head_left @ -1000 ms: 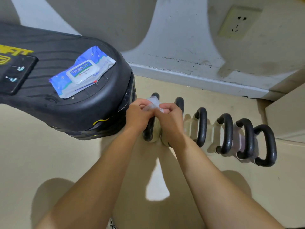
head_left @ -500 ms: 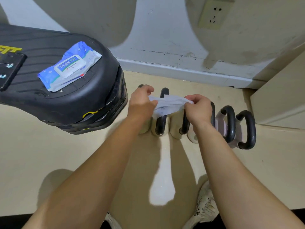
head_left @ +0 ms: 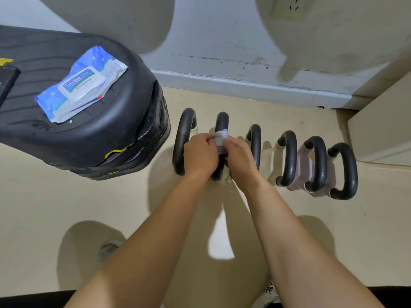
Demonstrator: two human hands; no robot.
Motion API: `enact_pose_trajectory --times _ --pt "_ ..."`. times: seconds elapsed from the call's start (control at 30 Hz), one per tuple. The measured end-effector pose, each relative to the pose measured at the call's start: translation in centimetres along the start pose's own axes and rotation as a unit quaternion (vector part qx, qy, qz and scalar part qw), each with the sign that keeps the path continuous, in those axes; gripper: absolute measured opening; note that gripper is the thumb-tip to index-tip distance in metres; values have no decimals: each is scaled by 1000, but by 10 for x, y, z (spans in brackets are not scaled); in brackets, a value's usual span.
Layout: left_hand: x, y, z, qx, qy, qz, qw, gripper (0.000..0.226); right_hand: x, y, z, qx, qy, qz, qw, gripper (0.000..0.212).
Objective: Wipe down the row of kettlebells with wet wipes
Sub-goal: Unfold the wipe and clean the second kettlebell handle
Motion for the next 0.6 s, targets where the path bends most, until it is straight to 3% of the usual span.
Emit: enact_pose_trajectory --times 0.17,0.33,0.43,0.6 --pt "-9 0 -7 70 -34 -13 997 25 -18 9 10 -157 87 -14 984 30" --pt "-9 -1 3 -41 37 -5 998 20 -23 14 15 -270 141 -37 952 36" --pt "-8 -1 7 -103 59 -28 993 19 -22 15 18 -248 151 -31 956 41" --pt "-6 -10 7 -31 63 13 997 10 -25 9 19 -41 86 1 995 43"
Point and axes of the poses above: each hand's wrist, its own x-axis away from the middle knuckle, its own y-axis out of the palm, z = x × y, the point moved 5 cm from there along -x, towards the middle knuckle, and after that the axes turned 5 degrees about z, right-handed, at the moved point
